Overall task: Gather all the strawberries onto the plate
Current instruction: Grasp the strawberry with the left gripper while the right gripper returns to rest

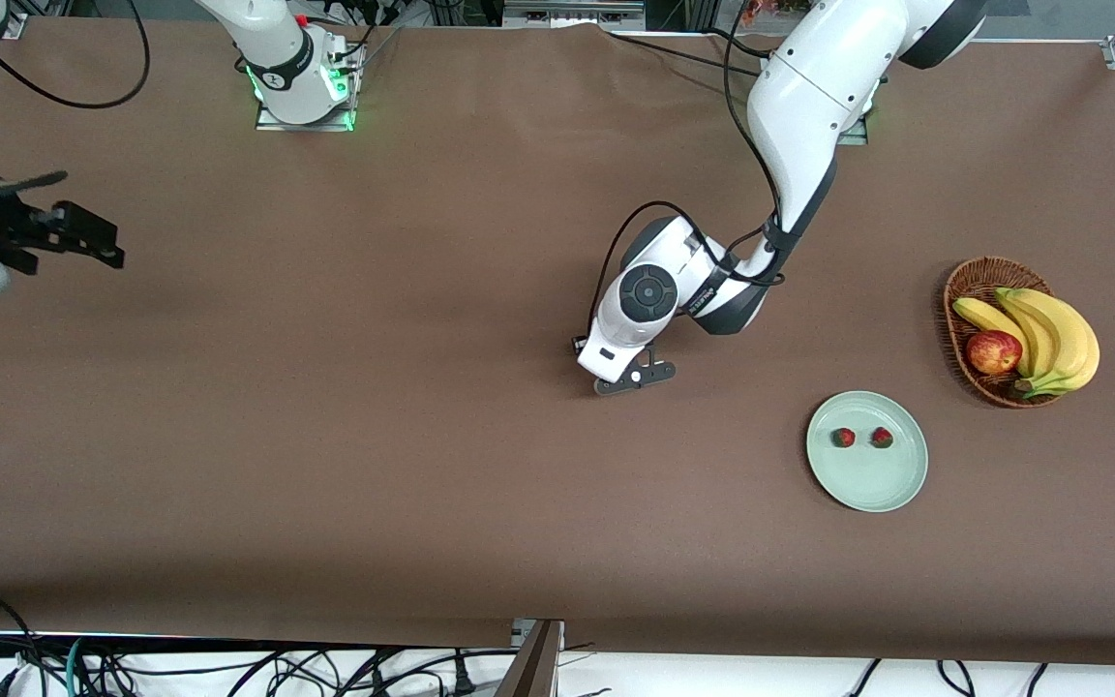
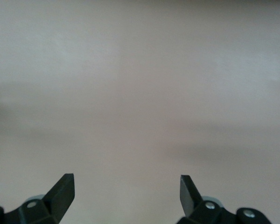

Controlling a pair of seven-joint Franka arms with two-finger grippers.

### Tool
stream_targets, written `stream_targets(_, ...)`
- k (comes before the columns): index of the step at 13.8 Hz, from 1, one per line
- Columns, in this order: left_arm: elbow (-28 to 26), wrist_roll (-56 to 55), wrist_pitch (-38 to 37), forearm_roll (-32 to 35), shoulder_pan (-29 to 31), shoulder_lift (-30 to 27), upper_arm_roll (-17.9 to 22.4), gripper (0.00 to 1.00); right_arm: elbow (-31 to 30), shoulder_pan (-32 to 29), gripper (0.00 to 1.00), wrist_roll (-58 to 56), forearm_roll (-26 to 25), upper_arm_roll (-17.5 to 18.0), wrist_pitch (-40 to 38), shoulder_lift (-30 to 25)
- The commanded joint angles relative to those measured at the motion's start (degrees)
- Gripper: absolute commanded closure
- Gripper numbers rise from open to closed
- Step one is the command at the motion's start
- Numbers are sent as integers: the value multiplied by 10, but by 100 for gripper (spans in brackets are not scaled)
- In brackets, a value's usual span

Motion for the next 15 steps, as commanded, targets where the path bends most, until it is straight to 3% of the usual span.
stream_targets(1, -3, 0, 2, 13, 3, -2, 7, 100, -35, -10, 0, -7, -40, 21, -7, -28)
stream_targets(5, 0, 63, -18, 14, 49, -12, 6, 100, -35, -14, 0, 1, -36, 37, -17, -34)
stream_targets(8, 7, 141, -57, 14, 97, -32, 14, 100, -34, -14, 0, 81, -35, 49, -30, -38)
stream_targets(12, 8, 327, -84, 23, 183, -62, 24, 100, -34, -33, 0, -5, -33, 43, -36, -37)
stream_targets(15, 11, 454, -110, 24, 252, -75, 25, 100, -33, -34, 0, -4, -34, 43, -41, -39)
